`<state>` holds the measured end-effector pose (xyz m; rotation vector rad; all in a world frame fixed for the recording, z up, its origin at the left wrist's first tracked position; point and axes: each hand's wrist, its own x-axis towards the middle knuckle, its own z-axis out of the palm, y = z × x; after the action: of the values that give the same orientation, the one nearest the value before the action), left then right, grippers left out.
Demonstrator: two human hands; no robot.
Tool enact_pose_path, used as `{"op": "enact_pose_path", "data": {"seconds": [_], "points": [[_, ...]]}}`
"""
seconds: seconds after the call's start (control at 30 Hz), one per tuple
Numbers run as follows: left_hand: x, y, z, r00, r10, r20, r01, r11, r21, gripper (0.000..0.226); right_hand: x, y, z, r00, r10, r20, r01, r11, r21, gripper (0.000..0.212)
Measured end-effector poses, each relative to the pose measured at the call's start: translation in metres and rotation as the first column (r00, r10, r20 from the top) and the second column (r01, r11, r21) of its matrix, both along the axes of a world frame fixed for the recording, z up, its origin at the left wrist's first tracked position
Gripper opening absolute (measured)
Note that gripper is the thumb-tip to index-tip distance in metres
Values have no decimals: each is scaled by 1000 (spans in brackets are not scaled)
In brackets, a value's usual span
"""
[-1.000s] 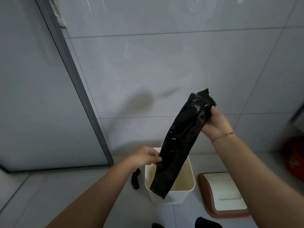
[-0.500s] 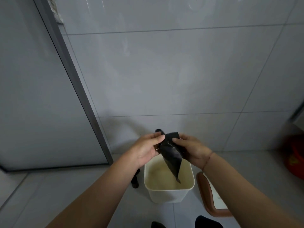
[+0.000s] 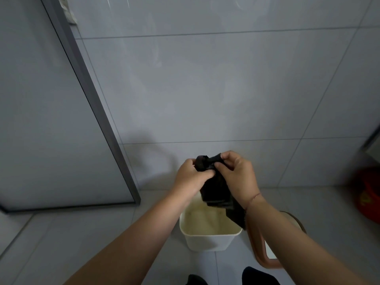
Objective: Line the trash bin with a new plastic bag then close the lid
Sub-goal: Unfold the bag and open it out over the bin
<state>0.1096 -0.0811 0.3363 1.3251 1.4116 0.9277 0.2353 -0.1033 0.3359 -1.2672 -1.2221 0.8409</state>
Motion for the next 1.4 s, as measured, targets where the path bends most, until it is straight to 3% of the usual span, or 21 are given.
{"op": "enact_pose_path", "data": {"seconds": [0.07, 0.13, 0.3, 0.4, 0.47, 0.53, 0.6, 0.73, 0.83, 0.93, 1.03, 1.1, 1.13, 1.23, 1.3, 1.33, 1.4], "points": [[-2, 0, -1, 989, 61, -134, -47, 994, 100, 14, -1, -2, -2, 1000, -14, 21, 14, 1000, 0, 24], [-7, 4, -5, 983, 102, -154, -81, 987, 136, 18, 4, -1, -4, 999, -37, -5, 37, 999, -8, 24], [-18, 4, -8, 961, 122, 249, -88, 986, -144, 19, 16, 0, -3, 989, -40, -145, 30, 997, -70, 16], [-18, 2, -2, 830, 171, 530, -14, 958, -287, 15, 17, 0, 0, 925, -30, -379, -19, 992, -126, 12], [-18, 3, 1, 740, 178, 649, 40, 951, -307, 12, 19, 0, 1, 828, -19, -560, -83, 984, -156, 13], [-18, 4, 5, 688, 153, 709, 94, 950, -297, 11, 20, 1, 2, 735, 11, -678, -166, 972, -164, 13], [-17, 4, 8, 668, 128, 733, 128, 950, -283, 10, 20, 2, 3, 703, 7, -711, -198, 962, -186, 11], [-16, 7, 9, 680, 145, 718, 68, 963, -259, 11, 19, 6, 9, 743, -83, -664, -161, 941, -297, 19], [-16, 12, 13, 624, 173, 762, 17, 972, -235, 13, 17, 12, 17, 753, -143, -642, -164, 904, -394, 30], [-15, 7, 17, 587, 18, 810, 247, 948, -201, 47, 12, 21, 29, 636, -163, -754, -222, 898, -381, 30], [-18, 0, 17, 531, -121, 839, 419, 898, -135, 44, 11, 26, 40, 553, -155, -819, -195, 931, -308, 20], [-26, -1, 24, 499, -203, 843, 477, 876, -71, 41, 13, 25, 42, 605, -136, -785, -198, 928, -314, 18], [-28, -2, 31, 529, -256, 809, 487, 872, -43, 40, 13, 24, 41, 648, -131, -750, -196, 923, -330, 18], [-28, 2, 48, 728, -327, 602, 433, 901, -34, 28, 8, 21, 33, 724, -128, -678, -188, 909, -373, 26], [-23, 3, 58, 780, -301, 549, 387, 921, -46, 10, 4, 18, 28, 777, -135, -614, -151, 908, -391, 33], [-21, 3, 64, 800, -280, 531, 364, 929, -58, 12, 3, 16, 27, 846, -143, -514, -93, 909, -405, 37], [-19, 9, 68, 868, -205, 451, 278, 955, -100, 31, 4, 12, 24, 973, -164, -162, 89, 916, -392, 35]]}}
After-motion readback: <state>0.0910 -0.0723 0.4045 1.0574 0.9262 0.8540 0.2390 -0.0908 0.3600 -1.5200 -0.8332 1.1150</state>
